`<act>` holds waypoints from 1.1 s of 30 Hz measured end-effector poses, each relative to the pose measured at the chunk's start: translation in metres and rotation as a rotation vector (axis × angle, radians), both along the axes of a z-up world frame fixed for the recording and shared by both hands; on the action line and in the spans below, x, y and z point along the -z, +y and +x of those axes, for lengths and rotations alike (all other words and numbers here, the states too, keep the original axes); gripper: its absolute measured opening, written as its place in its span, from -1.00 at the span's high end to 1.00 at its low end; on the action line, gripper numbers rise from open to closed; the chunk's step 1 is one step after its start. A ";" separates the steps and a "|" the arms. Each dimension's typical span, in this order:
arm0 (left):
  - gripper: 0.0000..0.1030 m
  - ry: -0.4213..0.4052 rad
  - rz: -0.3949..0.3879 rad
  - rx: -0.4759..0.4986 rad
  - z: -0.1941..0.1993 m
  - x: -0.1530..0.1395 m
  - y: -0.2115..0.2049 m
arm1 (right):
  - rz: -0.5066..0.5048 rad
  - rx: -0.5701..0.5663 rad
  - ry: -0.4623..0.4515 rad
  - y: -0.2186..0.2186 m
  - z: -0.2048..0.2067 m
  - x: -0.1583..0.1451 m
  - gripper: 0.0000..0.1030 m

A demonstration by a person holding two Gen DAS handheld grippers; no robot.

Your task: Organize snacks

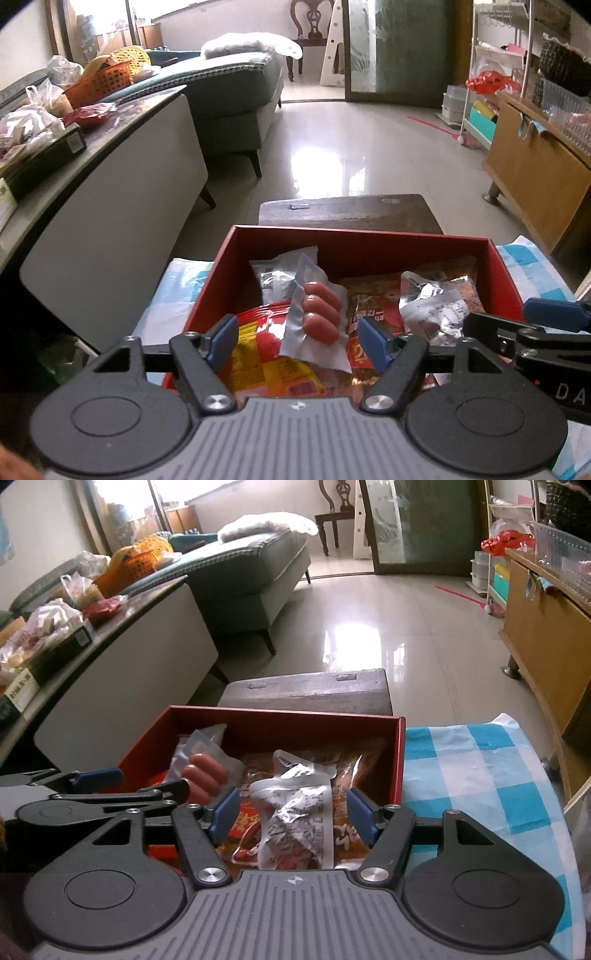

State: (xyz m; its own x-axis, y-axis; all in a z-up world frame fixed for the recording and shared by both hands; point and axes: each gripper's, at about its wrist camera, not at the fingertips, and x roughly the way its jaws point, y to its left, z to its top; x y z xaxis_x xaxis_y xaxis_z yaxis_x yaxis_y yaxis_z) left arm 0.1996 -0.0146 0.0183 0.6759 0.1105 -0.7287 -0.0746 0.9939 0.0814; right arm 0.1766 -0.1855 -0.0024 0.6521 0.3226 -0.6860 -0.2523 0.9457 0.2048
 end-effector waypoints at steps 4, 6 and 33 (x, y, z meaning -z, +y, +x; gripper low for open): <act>-0.33 -0.008 -0.007 -0.005 -0.017 -0.006 0.003 | 0.000 -0.003 -0.002 0.000 -0.012 -0.005 -0.45; -0.33 -0.007 -0.009 -0.007 -0.025 -0.008 0.004 | 0.002 -0.004 -0.006 0.000 -0.019 -0.006 -0.46; -0.35 0.033 -0.053 0.005 -0.155 -0.012 0.020 | 0.036 0.017 -0.024 0.003 -0.143 -0.019 -0.71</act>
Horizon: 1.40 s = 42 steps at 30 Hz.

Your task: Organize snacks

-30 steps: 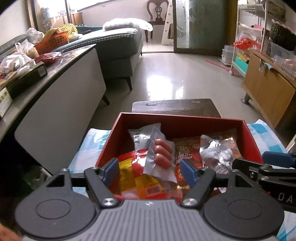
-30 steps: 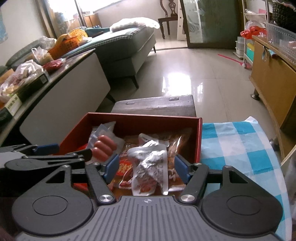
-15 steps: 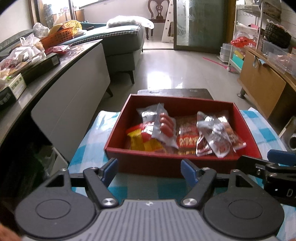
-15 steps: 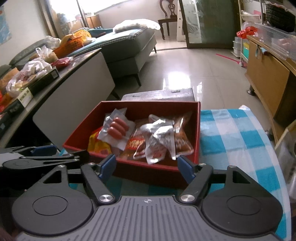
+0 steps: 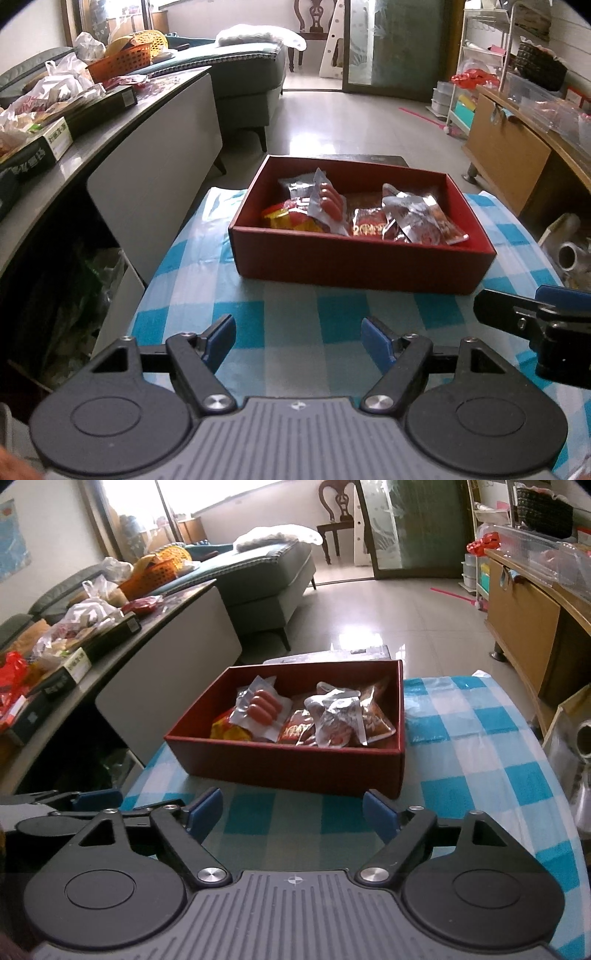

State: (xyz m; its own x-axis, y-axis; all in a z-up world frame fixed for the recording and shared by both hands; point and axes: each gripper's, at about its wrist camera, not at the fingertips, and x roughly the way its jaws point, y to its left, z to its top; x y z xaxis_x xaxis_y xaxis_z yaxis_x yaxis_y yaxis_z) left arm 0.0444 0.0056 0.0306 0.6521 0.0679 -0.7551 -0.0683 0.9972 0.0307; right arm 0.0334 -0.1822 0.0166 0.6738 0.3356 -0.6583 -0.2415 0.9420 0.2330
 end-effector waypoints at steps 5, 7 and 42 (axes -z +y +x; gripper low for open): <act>-0.35 0.007 -0.009 0.013 -0.015 0.001 -0.001 | -0.010 0.003 0.002 -0.001 -0.018 0.002 -0.75; -0.36 0.010 -0.011 0.022 -0.020 0.001 -0.003 | -0.010 -0.002 0.000 0.000 -0.025 0.002 -0.75; -0.61 0.018 -0.005 0.032 -0.074 0.002 -0.005 | -0.090 0.020 0.084 -0.003 -0.073 0.023 -0.85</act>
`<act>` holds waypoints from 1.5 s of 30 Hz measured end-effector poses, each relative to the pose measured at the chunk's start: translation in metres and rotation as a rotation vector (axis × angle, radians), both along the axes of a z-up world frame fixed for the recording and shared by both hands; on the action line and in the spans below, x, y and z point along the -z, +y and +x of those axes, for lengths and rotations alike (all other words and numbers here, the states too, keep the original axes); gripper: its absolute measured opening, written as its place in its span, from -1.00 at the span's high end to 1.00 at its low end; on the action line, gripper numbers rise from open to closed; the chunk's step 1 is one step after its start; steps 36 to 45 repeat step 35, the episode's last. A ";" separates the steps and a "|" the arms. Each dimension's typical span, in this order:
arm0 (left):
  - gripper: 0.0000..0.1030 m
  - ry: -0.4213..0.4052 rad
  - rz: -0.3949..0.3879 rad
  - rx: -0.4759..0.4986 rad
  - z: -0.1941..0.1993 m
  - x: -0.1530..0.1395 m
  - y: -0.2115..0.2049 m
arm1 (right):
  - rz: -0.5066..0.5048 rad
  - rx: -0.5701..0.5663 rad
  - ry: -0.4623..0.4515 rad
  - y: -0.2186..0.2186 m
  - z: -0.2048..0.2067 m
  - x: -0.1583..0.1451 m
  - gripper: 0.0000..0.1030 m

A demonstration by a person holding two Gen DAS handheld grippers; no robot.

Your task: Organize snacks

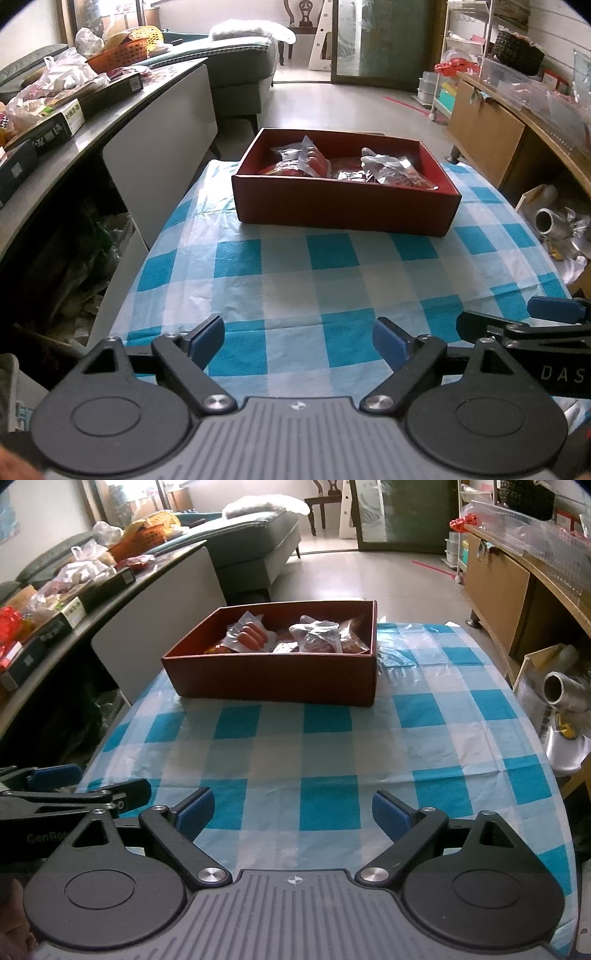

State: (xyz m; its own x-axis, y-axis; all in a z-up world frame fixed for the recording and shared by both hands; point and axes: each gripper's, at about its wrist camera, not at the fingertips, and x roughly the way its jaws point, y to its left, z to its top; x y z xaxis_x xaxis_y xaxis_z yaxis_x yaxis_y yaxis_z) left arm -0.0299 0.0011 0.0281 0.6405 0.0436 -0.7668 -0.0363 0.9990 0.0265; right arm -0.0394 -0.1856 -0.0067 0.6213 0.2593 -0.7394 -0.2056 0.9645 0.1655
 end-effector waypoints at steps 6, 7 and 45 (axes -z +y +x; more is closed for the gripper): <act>-0.61 0.009 0.003 -0.007 0.001 0.002 0.000 | -0.001 -0.006 0.004 0.001 0.001 0.001 -0.85; -0.61 0.010 0.004 -0.008 0.001 0.002 0.000 | -0.003 -0.007 0.004 0.001 0.001 0.001 -0.85; -0.60 0.010 0.023 -0.020 0.002 0.004 0.001 | -0.011 -0.024 0.020 0.004 0.002 0.005 -0.86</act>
